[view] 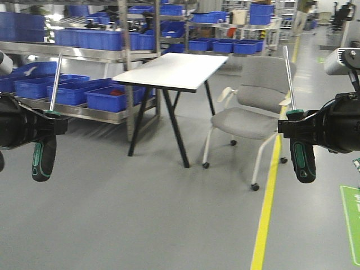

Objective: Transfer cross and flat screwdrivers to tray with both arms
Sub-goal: 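Hold both screwdrivers upright while the base turns away from the table, then carry both screwdrivers while driving to the grey tray under the blue bin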

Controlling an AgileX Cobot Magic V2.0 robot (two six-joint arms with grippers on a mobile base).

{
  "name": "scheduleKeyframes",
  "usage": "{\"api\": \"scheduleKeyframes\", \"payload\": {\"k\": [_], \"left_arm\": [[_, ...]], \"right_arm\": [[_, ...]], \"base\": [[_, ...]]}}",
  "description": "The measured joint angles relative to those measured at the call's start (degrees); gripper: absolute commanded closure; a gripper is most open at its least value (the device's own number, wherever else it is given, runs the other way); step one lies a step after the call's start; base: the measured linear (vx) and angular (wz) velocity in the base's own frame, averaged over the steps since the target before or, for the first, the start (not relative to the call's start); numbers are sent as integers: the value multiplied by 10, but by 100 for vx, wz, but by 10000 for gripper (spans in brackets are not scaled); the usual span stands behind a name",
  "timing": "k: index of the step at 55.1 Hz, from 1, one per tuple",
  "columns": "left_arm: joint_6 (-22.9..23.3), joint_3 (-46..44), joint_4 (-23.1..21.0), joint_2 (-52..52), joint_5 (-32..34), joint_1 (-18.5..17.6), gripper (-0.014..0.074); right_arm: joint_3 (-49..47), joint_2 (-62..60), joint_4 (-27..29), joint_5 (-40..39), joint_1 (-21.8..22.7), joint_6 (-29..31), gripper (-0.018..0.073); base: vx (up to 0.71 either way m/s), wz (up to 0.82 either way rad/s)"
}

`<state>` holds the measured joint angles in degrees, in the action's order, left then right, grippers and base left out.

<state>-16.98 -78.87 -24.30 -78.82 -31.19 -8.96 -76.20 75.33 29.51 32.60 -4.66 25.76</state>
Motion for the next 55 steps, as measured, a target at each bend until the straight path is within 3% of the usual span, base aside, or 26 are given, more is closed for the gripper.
{"api": "scheduleKeyframes", "payload": {"k": [27, 55], "left_arm": [[0, 0, -1, 0, 0, 0, 594], [0, 0, -1, 0, -2, 0, 594]], "right_arm": [[0, -1, 0, 0, 1, 0, 567], [0, -1, 0, 0, 1, 0, 567]], "base": [[42, -17], [52, 40]]}}
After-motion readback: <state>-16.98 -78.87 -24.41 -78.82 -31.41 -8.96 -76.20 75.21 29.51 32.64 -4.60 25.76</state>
